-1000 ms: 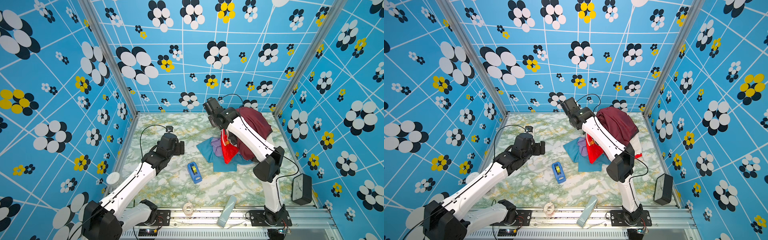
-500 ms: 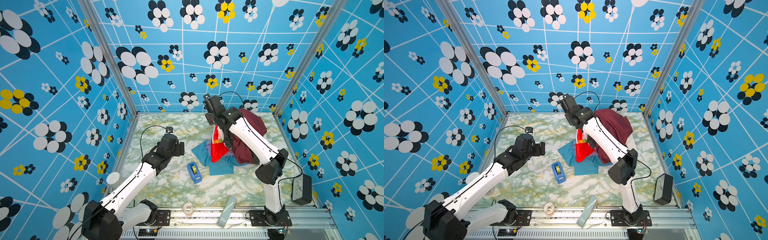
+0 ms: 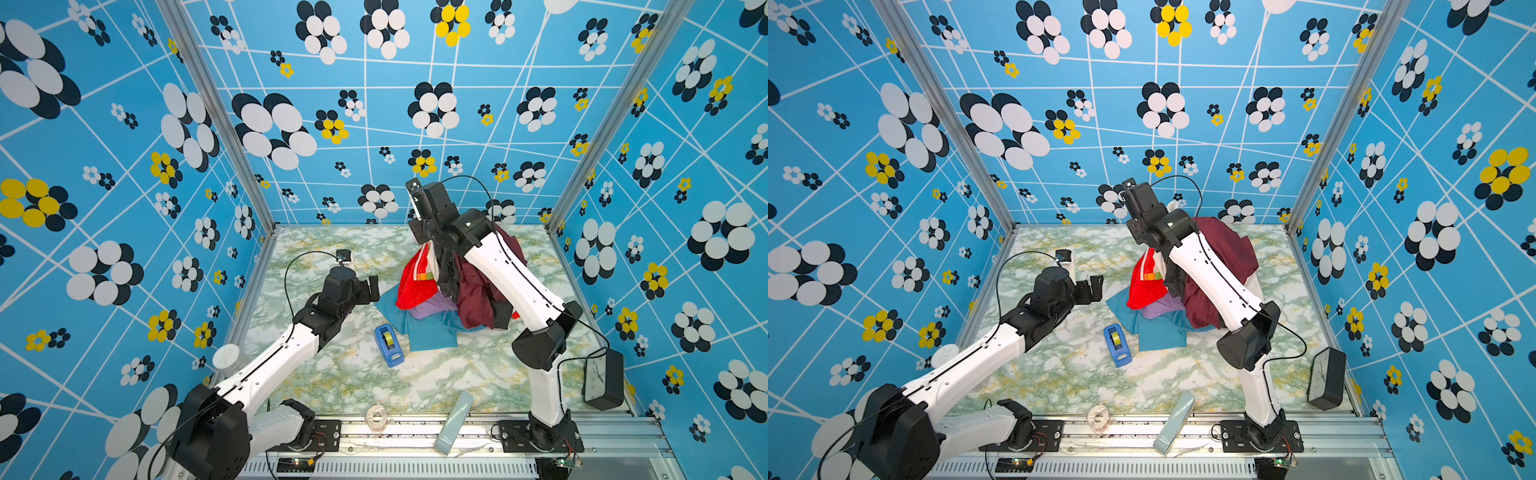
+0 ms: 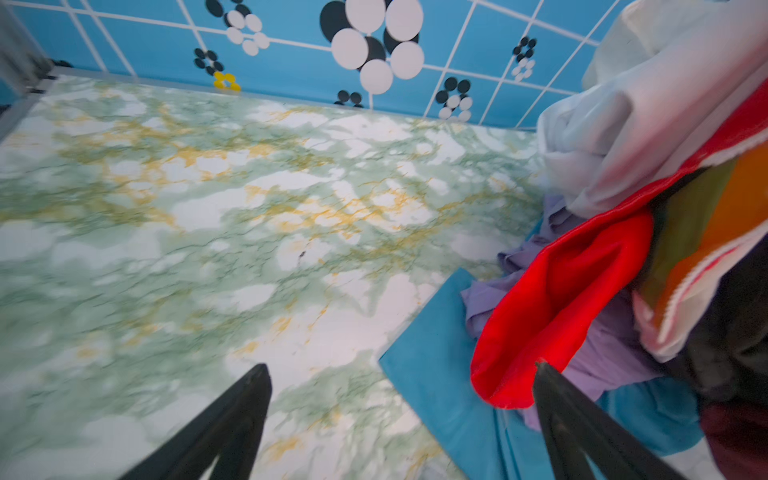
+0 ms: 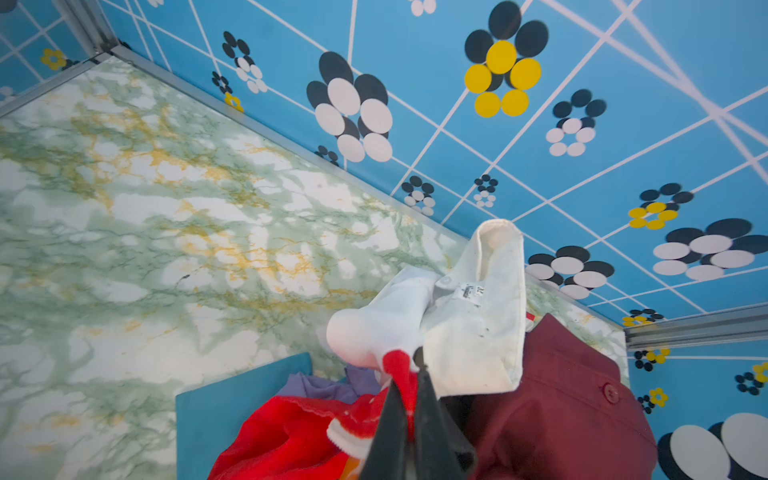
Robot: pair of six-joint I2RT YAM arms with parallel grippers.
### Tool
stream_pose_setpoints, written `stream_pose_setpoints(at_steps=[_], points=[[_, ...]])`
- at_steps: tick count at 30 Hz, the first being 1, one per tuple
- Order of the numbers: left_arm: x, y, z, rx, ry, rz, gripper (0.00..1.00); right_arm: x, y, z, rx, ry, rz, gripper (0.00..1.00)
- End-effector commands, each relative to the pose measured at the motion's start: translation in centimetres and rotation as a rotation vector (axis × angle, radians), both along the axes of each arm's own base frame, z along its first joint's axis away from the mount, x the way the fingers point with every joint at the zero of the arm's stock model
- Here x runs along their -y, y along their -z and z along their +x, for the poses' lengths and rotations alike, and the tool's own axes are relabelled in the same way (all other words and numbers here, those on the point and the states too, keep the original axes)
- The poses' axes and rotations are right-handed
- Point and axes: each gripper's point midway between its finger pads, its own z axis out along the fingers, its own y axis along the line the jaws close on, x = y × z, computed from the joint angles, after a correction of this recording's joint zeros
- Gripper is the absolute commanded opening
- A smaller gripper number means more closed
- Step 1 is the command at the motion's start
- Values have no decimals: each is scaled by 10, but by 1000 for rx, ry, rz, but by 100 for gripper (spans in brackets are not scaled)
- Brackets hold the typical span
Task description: Pick out a specific cloth from the pile
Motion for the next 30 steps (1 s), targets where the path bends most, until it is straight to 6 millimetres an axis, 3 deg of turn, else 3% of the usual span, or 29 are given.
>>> stream_pose_setpoints(at_steps=[1,5,9,15,21,25,30], points=[[50,-42,23,187,155,-227,99,-14,-22,-21,-21,-76,138,0],[88,-44,42,202,273,-299,99,-18,-23,-26,-76,-116,221,0],[108,-44,49,237,316,-354,99,-14,-22,-28,-132,-129,291,0],[127,-48,33,284,381,-351,99,2,-8,-19,-209,-92,339,0],[145,-53,13,322,460,-346,99,5,-3,-14,-233,-83,374,0],[155,-45,19,299,475,-340,99,4,-6,-16,-238,-96,387,0],[151,-34,38,305,397,-304,99,4,-6,-21,-250,-110,390,0]])
